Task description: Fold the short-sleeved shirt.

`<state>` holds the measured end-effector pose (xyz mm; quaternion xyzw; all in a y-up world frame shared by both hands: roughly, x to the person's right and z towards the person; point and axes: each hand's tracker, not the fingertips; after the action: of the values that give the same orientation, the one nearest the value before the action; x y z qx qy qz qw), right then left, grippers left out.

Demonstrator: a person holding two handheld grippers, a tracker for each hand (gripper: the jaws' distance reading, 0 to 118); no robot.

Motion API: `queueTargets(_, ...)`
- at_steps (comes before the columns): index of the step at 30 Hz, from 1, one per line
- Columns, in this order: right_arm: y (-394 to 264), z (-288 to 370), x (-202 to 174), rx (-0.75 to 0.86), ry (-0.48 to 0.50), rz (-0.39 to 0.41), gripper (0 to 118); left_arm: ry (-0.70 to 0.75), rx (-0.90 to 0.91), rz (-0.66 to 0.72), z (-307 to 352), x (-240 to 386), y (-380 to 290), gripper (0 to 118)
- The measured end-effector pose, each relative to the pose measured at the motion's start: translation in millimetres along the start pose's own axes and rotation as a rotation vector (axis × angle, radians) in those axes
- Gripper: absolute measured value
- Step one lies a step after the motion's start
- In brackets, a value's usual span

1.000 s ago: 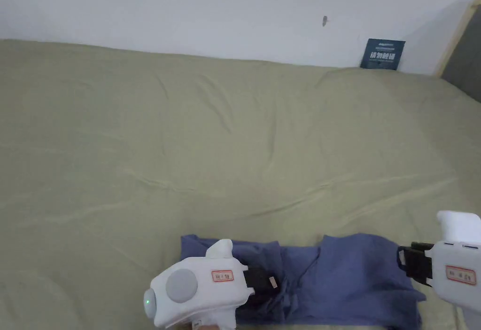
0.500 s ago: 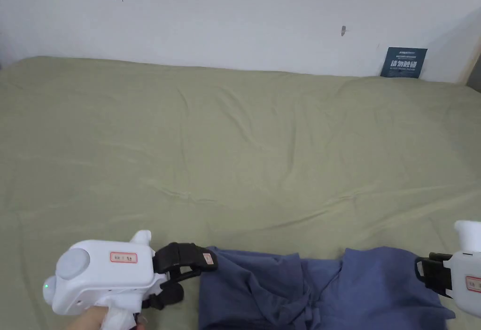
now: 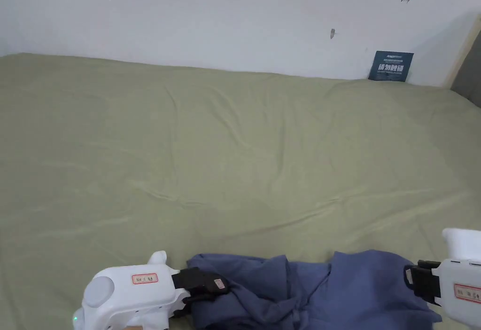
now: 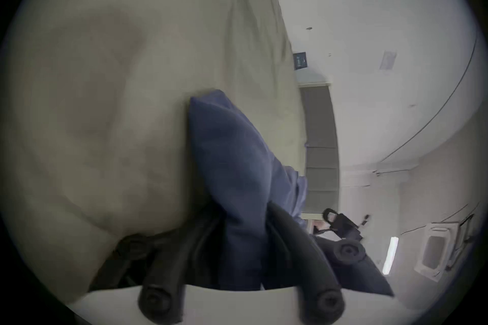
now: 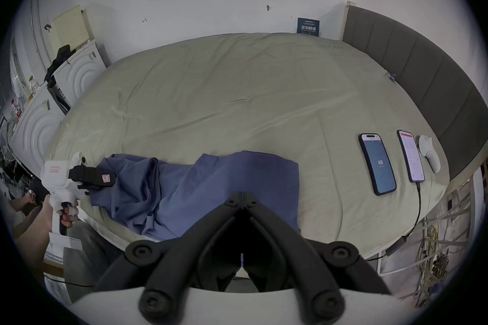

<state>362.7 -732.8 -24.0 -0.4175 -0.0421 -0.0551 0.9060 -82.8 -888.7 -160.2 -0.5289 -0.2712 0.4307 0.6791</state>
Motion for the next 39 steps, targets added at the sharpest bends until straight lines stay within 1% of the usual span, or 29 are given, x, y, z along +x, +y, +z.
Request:
queueTargets(1, 0.4, 0.5, -0.3, 0.000, 0.001, 0.003, 0, 0.054, -0.004, -0.052, 7.2, 7.6, 5.1, 12)
queueTargets(2, 1.1, 0.7, -0.5, 0.001, -0.001, 0.007, 0, 0.055, 0.002, -0.074, 15.9, 14.1, 9.4, 12)
queueTargets(3, 1.8, 1.1, -0.8, 0.001, -0.003, 0.010, 0, 0.062, 0.016, -0.080, 20.7, 6.7, 22.2, 12)
queueTargets(5, 3.6, 1.4, -0.7, 0.006, -0.003, 0.019, 0, 0.077, 0.076, -0.084, 55.1, 12.1, 39.4, 12)
queueTargets(8, 5.7, 0.9, -1.0, 0.013, 0.004, 0.015, 0, 0.127, 0.166, -0.156, 114.9, 18.2, 60.4, 12)
queueTargets(10, 6.7, -1.4, -2.6, 0.014, 0.009, 0.016, 0, 0.233, 0.223, -0.204, 153.2, 26.4, 68.5, 12)
queueTargets(11, 7.0, -2.9, -3.9, 0.014, 0.011, 0.017, 0, 0.292, 0.239, -0.226, 170.2, 48.4, 53.0, 12)
queueTargets(13, 7.1, -1.2, -11.3, 0.011, 0.019, 0.021, 0, 0.415, 0.268, -0.272, 190.5, 62.6, 48.9, 12)
queueTargets(15, 6.4, -2.9, -15.5, 0.009, 0.026, 0.024, 0, 0.519, 0.276, -0.322, 196.9, 78.6, 43.8, 12)
queueTargets(17, 5.3, -3.8, -20.3, 0.002, 0.038, 0.027, 0, 0.571, 0.289, -0.319, 187.1, 91.2, 35.1, 12)
queueTargets(19, 3.3, -3.6, -23.6, -0.004, 0.043, 0.029, 0, 0.533, 0.272, -0.344, 169.1, 104.3, 31.6, 12)
queueTargets(21, 2.1, -2.5, -24.2, -0.008, 0.047, 0.036, 0, 0.483, 0.229, -0.387, 141.4, 121.9, 22.6, 12)
queueTargets(25, 0.9, -1.4, -16.7, -0.014, 0.037, 0.031, 0, 0.473, 0.136, -0.473, 79.2, 155.5, 6.3, 12)
queueTargets(29, 0.0, 1.6, -8.0, -0.010, 0.022, 0.017, 0, 0.462, -0.002, -0.554, 13.9, 163.5, -1.2, 13)
queueTargets(30, -1.2, 2.2, -5.9, -0.009, 0.019, 0.013, 0, 0.472, -0.042, -0.563, -3.3, 162.0, -5.2, 15)
queueTargets(31, -2.3, 2.6, -4.4, -0.010, 0.017, 0.011, 0, 0.475, -0.069, -0.563, -14.3, 161.7, -8.1, 25)
queueTargets(32, -3.2, 1.3, -1.7, -0.012, 0.014, 0.009, 0, 0.453, -0.102, -0.563, -25.4, 157.5, -9.4, 52)
queueTargets(33, -4.2, 0.9, -0.1, -0.016, 0.012, 0.005, 0, 0.422, -0.127, -0.551, -34.2, 153.0, -10.8, 77)
queueTargets(34, -5.2, 1.0, 1.2, -0.020, 0.011, 0.004, 0, 0.396, -0.144, -0.528, -39.0, 147.5, -11.6, 91)
queueTargets(36, -7.1, 0.5, 3.3, -0.024, 0.007, 0.003, 0, 0.353, -0.125, -0.476, -34.9, 144.9, -10.7, 92)
queueTargets(39, -7.3, -0.2, 4.1, -0.029, 0.002, 0.006, 0, 0.274, -0.043, -0.450, -7.5, 144.7, -1.9, 91)
